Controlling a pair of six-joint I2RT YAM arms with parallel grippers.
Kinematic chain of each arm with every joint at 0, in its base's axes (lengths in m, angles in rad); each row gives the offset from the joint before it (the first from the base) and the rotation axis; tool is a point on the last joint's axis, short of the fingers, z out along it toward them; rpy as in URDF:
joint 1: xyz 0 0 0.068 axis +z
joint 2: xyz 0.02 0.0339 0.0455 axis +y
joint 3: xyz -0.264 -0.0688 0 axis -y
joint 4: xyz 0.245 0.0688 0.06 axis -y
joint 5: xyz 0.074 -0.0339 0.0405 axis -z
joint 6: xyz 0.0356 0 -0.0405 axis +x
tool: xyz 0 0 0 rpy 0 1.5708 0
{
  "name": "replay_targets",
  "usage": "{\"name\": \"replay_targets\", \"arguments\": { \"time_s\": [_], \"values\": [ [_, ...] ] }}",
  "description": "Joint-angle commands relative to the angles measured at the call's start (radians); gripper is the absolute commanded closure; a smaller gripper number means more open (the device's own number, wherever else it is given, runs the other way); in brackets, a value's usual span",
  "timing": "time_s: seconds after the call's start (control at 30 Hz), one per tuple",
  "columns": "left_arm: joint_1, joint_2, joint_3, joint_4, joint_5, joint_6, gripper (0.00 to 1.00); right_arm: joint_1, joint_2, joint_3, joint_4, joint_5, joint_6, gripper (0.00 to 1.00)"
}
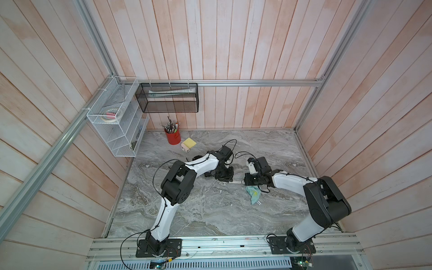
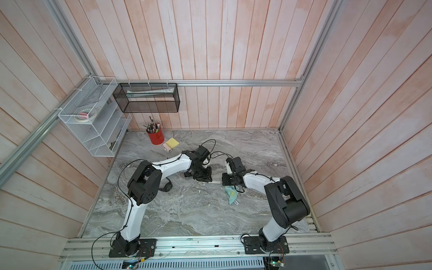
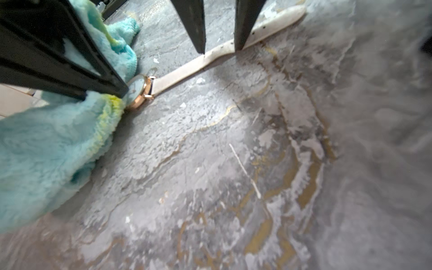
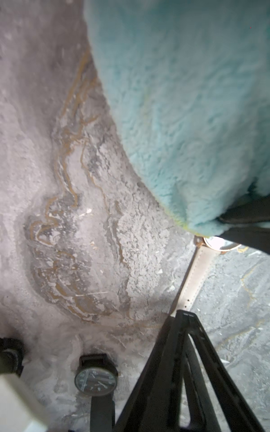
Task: Wipe the watch dial
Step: Wipe the dirt from the watch dial.
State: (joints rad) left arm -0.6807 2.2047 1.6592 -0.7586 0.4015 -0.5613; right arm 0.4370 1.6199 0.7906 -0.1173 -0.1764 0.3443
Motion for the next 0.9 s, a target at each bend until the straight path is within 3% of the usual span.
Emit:
{"name": "replay_targets", "arguments": {
  "time_s": [0.0, 0.33, 0.67, 0.87],
  "values": [
    [-0.006, 0.058, -0.047, -0.056, -0.022, 0.001, 0.75, -0.031, 0.012, -0.043, -0.095, 0.095, 0.008, 1.00],
    [-0.006, 0.057, -0.049, -0.057, -0.024, 0.000, 0.75, 0.027, -0.114, 0.020, -0.129, 0.047, -0.006, 1.00],
    [-0.006, 0.060, -0.047, -0.060, -0.025, -0.003, 0.75, 0.072, 0.014, 0.027, -0.022, -0.149, -0.050, 1.00],
    [-0.005, 0.061, -0.049, -0.061, -0.026, -0.005, 0.75, 0.063, 0.058, 0.010, -0.015, -0.121, -0.038, 1.00]
  ]
}}
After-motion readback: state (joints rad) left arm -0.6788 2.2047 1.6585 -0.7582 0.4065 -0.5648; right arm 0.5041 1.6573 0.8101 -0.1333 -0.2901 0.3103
